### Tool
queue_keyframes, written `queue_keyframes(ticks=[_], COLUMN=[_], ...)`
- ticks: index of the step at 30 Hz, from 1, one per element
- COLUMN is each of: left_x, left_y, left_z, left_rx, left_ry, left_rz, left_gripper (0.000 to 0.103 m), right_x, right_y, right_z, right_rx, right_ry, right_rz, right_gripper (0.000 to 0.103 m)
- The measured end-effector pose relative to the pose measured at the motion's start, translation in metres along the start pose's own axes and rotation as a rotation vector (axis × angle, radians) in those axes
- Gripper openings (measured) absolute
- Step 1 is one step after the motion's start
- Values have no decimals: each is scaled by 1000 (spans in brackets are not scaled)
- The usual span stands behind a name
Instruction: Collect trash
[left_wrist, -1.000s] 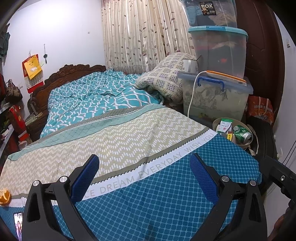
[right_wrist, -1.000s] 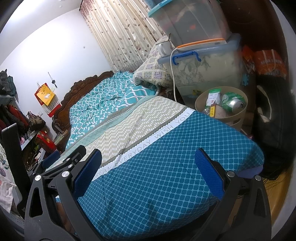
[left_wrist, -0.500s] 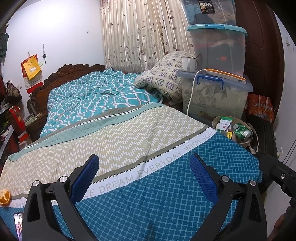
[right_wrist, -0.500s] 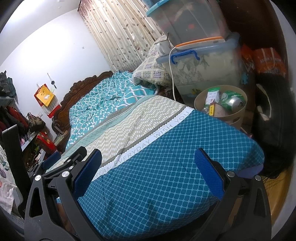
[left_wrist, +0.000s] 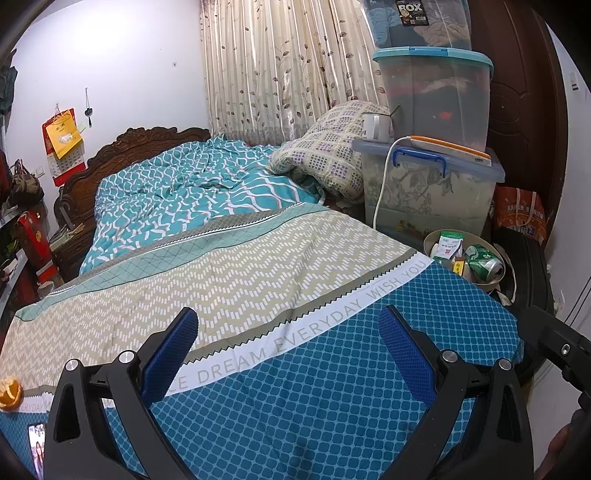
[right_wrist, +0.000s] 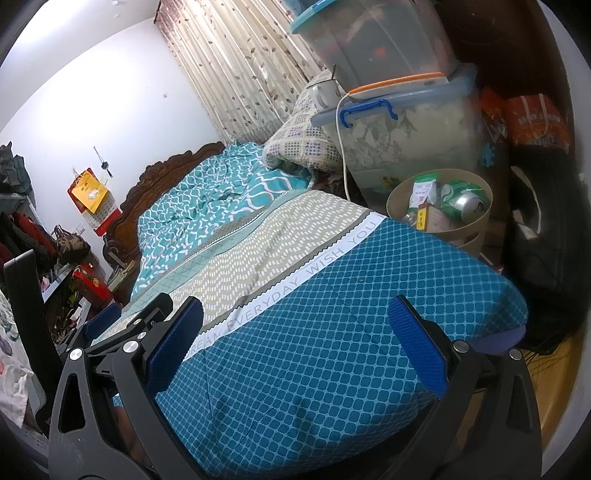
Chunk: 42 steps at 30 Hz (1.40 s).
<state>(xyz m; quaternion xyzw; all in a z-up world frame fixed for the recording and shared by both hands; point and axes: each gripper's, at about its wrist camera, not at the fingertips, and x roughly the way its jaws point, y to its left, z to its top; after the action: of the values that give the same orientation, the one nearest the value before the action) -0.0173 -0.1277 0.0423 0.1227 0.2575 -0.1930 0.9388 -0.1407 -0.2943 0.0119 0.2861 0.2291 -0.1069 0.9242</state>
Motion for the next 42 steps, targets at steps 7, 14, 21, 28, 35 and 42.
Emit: queue_keyframes(ticks=[7,14,21,28,35,42], left_x=[0,0,1,1,3,4], left_y=[0,-1,-1,-1,0,-1], left_z=[-1,-4,-4,-4,-3,-5], left_rx=[1,5,7,5,7,16], left_ry=[0,4,5,11,16,23], left_rz=[0,-2,-4,-7,-16,-35], left_gripper=[94,94,94,94,94,94], right_x=[0,0,0,0,0,0], right_y=[0,0,0,0,0,0], right_z=[-1,-1,0,-2,-2,-1], right_rx=[1,0,0,-1,-2,0], right_ry=[1,1,0,-1,-2,0], right_rz=[-1,-1,0,-1,-1,-1], right_gripper=[99,99,99,99,99,99])
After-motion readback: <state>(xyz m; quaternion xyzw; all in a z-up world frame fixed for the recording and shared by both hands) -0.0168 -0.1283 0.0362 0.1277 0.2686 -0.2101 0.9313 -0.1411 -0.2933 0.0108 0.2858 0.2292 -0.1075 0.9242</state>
